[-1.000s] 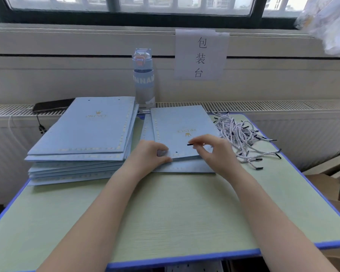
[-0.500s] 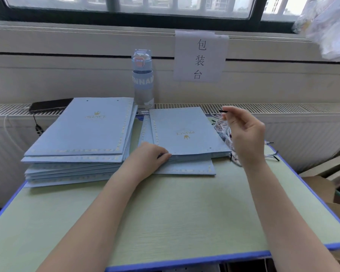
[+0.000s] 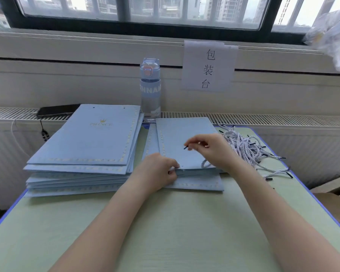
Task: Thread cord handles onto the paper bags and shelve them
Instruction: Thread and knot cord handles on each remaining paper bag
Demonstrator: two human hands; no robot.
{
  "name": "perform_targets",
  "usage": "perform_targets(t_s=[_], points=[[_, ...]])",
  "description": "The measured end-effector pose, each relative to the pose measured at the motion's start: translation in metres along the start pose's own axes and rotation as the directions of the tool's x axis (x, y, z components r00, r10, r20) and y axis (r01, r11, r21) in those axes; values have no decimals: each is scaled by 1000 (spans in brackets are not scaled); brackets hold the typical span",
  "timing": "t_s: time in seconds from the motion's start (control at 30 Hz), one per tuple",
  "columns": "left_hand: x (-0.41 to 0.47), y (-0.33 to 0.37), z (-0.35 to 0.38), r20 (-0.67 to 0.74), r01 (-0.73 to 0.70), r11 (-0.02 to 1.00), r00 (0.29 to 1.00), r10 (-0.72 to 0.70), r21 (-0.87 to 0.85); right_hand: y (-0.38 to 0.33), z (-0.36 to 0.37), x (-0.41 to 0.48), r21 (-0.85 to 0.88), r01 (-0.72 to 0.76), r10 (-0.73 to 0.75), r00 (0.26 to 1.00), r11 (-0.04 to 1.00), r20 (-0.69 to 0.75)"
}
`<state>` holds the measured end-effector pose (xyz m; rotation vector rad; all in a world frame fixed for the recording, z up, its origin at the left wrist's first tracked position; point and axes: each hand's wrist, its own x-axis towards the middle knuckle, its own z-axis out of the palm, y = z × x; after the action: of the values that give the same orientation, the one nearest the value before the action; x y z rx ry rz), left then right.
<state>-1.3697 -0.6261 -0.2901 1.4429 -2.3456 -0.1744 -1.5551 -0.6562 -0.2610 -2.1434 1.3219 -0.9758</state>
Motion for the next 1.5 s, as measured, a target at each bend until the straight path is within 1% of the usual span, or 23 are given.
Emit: perform_targets(t_s=[0.03,0.13,0.3,0.43,0.53,0.7,0.8,0.9,1.03,1.13,1.2,1.27,1.4,1.5], points=[[-1,-1,1,-17,1,1000,1000,-1,-28,9,5,-5,-24,-19,20,999,1000,36],[-1,-3,5,-78,-20,995,997,12,-101,23,13,-9,-122,26,-17,997,992,76],[0,-9,14,-184,-26,988,983,-3,-151,24,19,-12,-68,19,-13,996,998,85],[2,-16,17,-186,-46,982,982,11,-183,26,22,-12,-47,32,-26,993,998,112],[0,-17,19,-208,-75,978,978,33,-196,26,25,-12,-40,43,-39,994,998,105],[-1,-15,14,-227,-110,972,972,62,-206,26,30,-11,-122,81,-73,995,989,69],[-2,-11,12,-258,-90,961,966,20,-261,22,28,-11,-154,82,-75,996,985,54],[-1,-10,12,-247,-29,952,968,-49,-303,18,22,-12,-148,45,-33,996,988,86],[-2,-6,13,-227,12,934,969,-100,-358,13,16,-16,-120,-51,70,984,991,164],[-3,-5,13,-246,10,923,963,-112,-384,12,14,-19,-91,-85,98,983,992,153],[-3,-6,13,-267,-5,922,958,-107,-388,11,13,-21,-74,-73,82,990,995,119],[-4,-7,14,-284,-19,924,954,-98,-383,10,12,-22,-97,-45,55,993,994,109],[-5,-8,14,-306,-56,930,950,-62,-363,9,12,-22,-177,45,-8,979,983,205],[-7,-8,14,-327,-76,935,944,-45,-347,9,13,-20,-151,70,-31,970,986,243]])
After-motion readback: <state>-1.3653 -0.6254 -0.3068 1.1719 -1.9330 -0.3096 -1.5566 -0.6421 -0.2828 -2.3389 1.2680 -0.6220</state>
